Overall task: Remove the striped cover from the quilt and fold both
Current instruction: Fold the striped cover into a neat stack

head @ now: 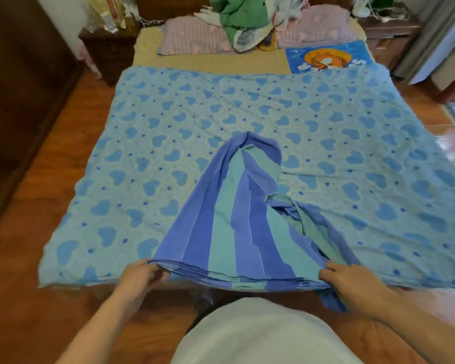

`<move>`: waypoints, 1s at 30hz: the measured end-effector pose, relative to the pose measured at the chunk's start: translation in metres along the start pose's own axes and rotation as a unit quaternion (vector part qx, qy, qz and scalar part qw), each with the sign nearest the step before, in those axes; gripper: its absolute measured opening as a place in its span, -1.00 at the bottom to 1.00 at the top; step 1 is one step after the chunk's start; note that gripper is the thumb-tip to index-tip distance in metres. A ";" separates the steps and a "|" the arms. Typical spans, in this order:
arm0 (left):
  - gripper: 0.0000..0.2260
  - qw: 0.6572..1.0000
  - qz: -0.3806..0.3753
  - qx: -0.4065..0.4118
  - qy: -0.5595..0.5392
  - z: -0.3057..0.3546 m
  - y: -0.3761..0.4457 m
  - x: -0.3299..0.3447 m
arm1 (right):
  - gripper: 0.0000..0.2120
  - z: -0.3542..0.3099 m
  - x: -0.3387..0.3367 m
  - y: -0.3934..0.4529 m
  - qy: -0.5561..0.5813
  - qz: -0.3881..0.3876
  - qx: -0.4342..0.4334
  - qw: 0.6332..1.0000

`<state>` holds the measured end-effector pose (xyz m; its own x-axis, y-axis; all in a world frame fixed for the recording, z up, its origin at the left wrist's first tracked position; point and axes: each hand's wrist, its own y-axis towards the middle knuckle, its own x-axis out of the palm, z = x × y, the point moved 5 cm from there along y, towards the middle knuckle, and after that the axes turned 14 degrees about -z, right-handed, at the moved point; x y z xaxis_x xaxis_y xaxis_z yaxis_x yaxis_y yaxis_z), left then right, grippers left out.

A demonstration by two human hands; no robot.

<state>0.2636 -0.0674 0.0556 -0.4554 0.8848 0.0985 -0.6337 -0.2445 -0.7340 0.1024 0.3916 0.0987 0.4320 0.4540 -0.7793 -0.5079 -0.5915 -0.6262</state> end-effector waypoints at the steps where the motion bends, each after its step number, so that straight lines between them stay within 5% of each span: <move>1: -0.82 1.000 0.022 0.003 -0.015 -0.010 -0.006 0.006 | -0.87 0.001 0.018 -0.005 0.007 -0.027 0.001 1.000; 6: -0.86 0.987 0.099 0.003 0.130 -0.029 -0.025 0.047 | -0.73 0.011 0.055 -0.029 0.008 -0.030 0.019 0.999; 10: -0.65 0.962 0.111 0.030 0.247 -0.031 -0.028 0.070 | -0.67 0.014 0.054 -0.042 0.042 0.038 0.038 0.998; 12: -0.54 0.969 0.083 0.008 0.235 -0.033 -0.026 0.074 | -0.74 0.015 0.055 -0.045 0.040 0.046 0.047 0.997; 20: -0.70 0.986 0.030 -0.048 0.154 -0.042 -0.027 0.060 | -0.74 0.008 0.077 -0.057 0.057 0.031 0.060 0.996; 24: -0.90 0.991 0.096 -0.077 0.048 -0.039 -0.024 0.056 | -0.68 0.017 0.086 -0.064 0.056 0.042 0.056 0.996; 28: -0.90 0.969 0.207 -0.075 0.110 -0.028 -0.016 0.055 | -0.60 0.019 0.085 -0.063 0.060 0.057 0.031 0.996; 30: -0.80 0.972 0.183 -0.099 0.112 -0.029 -0.013 0.057 | -0.63 0.019 0.082 -0.063 0.055 0.070 0.026 0.996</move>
<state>0.2639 -0.0024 0.0512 -0.4666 0.8223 -0.3256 -0.3126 -0.4977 -0.8091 0.1555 0.4784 0.0741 0.4316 0.2917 -0.8536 -0.6060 -0.6072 -0.5139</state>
